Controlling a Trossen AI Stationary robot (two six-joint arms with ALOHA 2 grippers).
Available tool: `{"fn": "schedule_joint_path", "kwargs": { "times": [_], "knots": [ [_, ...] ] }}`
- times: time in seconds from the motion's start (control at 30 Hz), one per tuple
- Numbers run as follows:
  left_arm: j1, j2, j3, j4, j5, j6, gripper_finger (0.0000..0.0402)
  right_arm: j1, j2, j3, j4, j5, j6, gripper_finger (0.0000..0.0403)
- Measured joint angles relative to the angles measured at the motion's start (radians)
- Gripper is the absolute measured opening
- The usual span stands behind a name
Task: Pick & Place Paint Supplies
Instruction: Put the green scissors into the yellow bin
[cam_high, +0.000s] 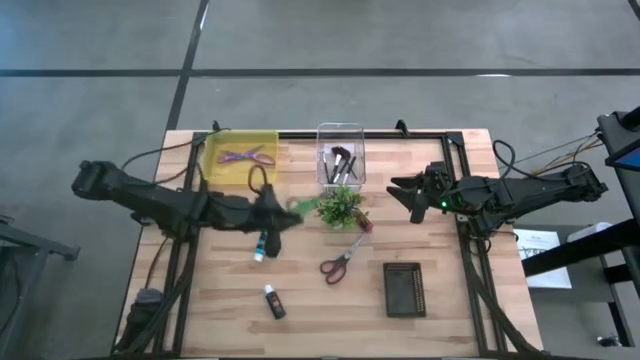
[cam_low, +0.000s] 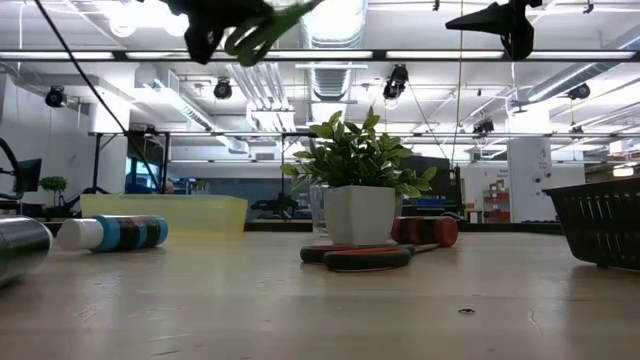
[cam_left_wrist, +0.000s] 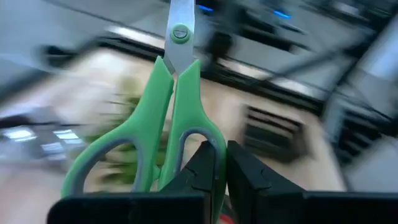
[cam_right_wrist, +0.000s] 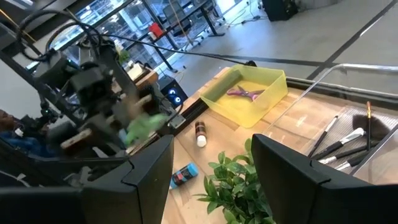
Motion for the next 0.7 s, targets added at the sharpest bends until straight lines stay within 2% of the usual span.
{"fn": "schedule_joint_path", "kwargs": {
  "times": [0.1,0.17,0.27,0.4,0.57,0.7],
  "knots": [
    [0.063,-0.022,0.0,-0.074,-0.105,-0.104,0.002,-0.002,0.0,0.0,0.008,0.001,-0.007,0.0215],
    [0.126,-0.022,0.0,-0.11,-0.118,-0.146,0.002,-0.002,0.0,0.0,0.022,0.004,-0.013,0.0215],
    [0.237,-0.021,0.001,-0.148,-0.095,-0.084,0.002,-0.002,0.0,0.0,0.033,0.02,-0.013,0.0215],
    [0.451,-0.023,0.002,-0.245,0.067,0.031,0.002,-0.002,0.0,0.0,0.046,0.028,-0.011,0.0215],
    [0.701,-0.024,0.002,-0.37,0.303,0.341,0.002,-0.002,0.0,0.0,0.049,0.027,-0.011,0.0215],
    [0.854,-0.029,0.002,-0.47,0.426,0.518,0.002,-0.002,0.0,0.0,0.052,0.028,-0.01,0.0215]
  ]
}}
